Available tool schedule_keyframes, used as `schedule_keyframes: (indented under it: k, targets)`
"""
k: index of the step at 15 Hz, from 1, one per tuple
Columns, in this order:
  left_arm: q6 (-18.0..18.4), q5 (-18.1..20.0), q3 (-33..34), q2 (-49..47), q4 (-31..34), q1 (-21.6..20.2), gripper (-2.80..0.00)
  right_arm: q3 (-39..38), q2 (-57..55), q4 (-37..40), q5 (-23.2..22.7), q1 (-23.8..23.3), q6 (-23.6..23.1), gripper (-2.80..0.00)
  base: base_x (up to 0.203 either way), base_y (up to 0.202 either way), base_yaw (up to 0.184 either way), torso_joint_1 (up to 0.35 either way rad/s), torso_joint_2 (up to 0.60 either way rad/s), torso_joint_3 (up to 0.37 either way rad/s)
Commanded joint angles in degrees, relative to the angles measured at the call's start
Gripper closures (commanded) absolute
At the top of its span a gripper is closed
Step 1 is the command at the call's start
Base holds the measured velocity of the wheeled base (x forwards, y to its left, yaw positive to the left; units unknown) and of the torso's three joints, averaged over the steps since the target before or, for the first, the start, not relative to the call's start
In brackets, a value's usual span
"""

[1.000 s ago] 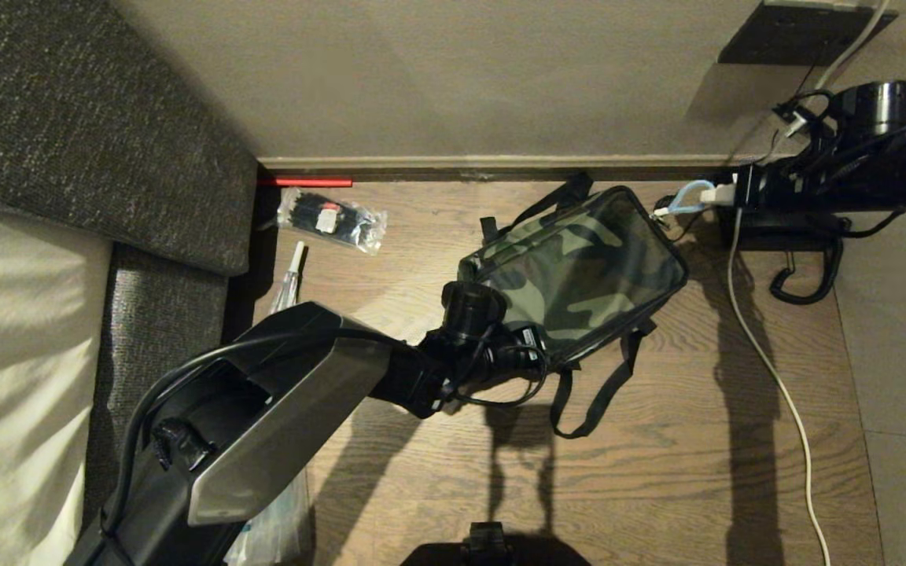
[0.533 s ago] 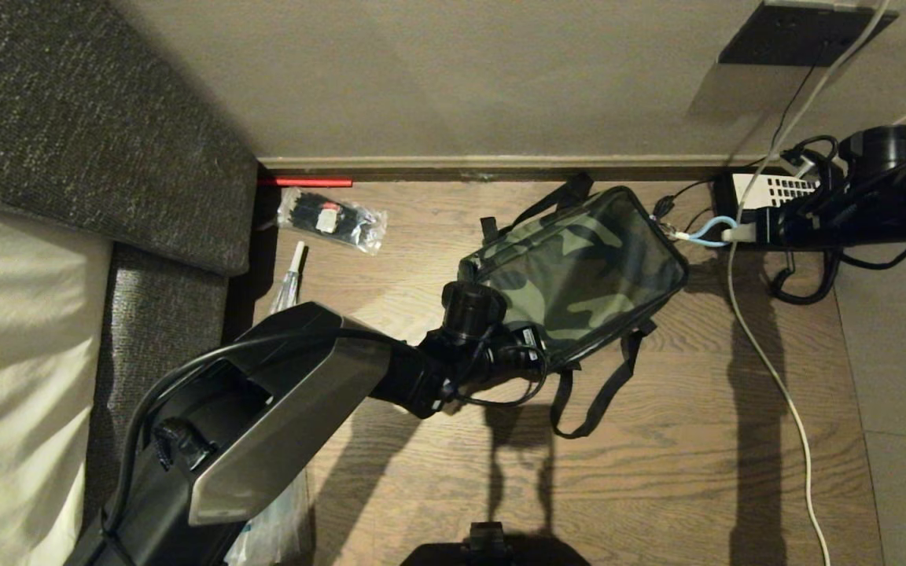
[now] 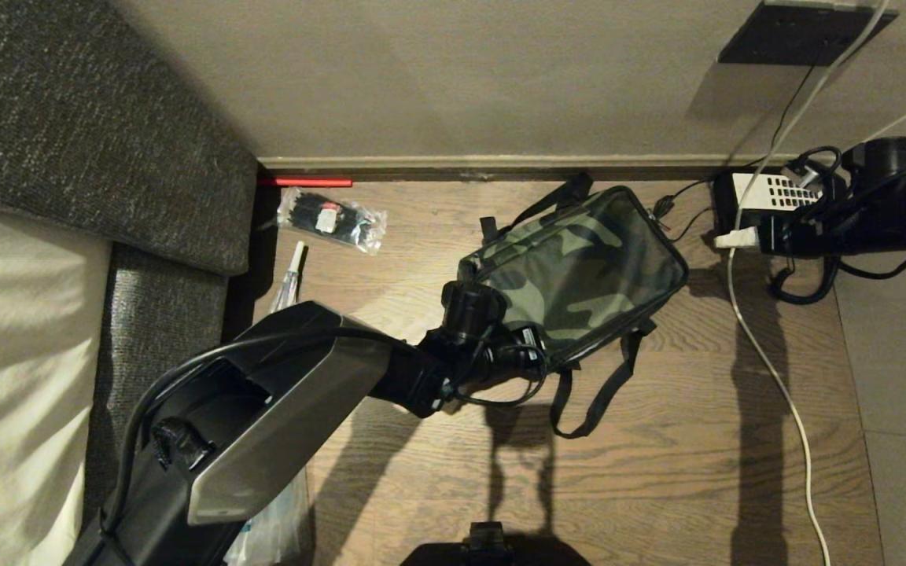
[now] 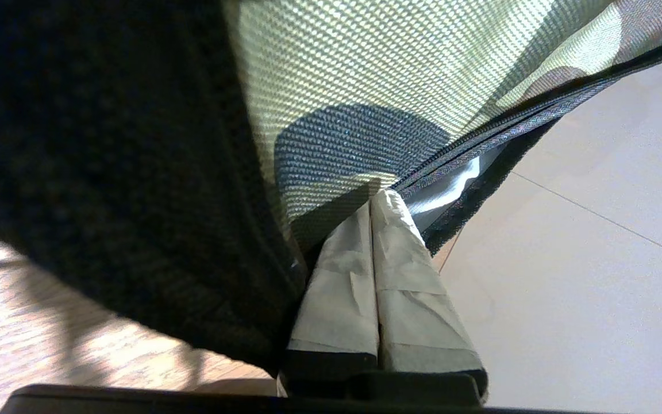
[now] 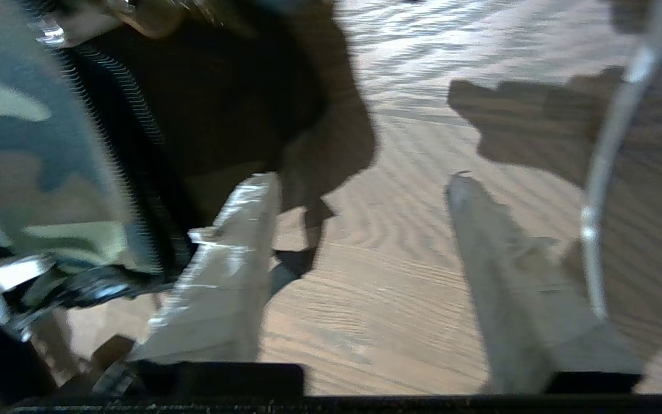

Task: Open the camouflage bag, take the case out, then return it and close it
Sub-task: Open the top of the storage box

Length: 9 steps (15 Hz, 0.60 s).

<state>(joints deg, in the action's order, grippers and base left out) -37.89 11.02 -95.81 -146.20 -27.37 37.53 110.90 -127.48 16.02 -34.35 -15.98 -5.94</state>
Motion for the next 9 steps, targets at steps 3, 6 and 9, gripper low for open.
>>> schedule_keyframes:
  k: [3,6,9]
  targets:
    - [-0.28,0.05,0.23,1.35,-0.12,-0.03,0.0,-0.22,0.34,6.0,-0.6,-0.17,1.15,-2.8,0.0,0.0,0.0,0.0,0.0,0.0]
    - [-0.43,0.05,0.62,2.87,-0.05,-0.37,0.0,0.0,0.55,7.19,-1.11,1.01,12.61,-2.8,0.0,0.0,0.0,0.0,0.0,0.0]
    - [-0.52,0.05,0.71,4.09,0.03,-0.59,0.0,0.27,0.54,2.51,-1.21,4.03,26.65,-2.8,0.0,0.0,0.0,0.0,0.0,0.0]
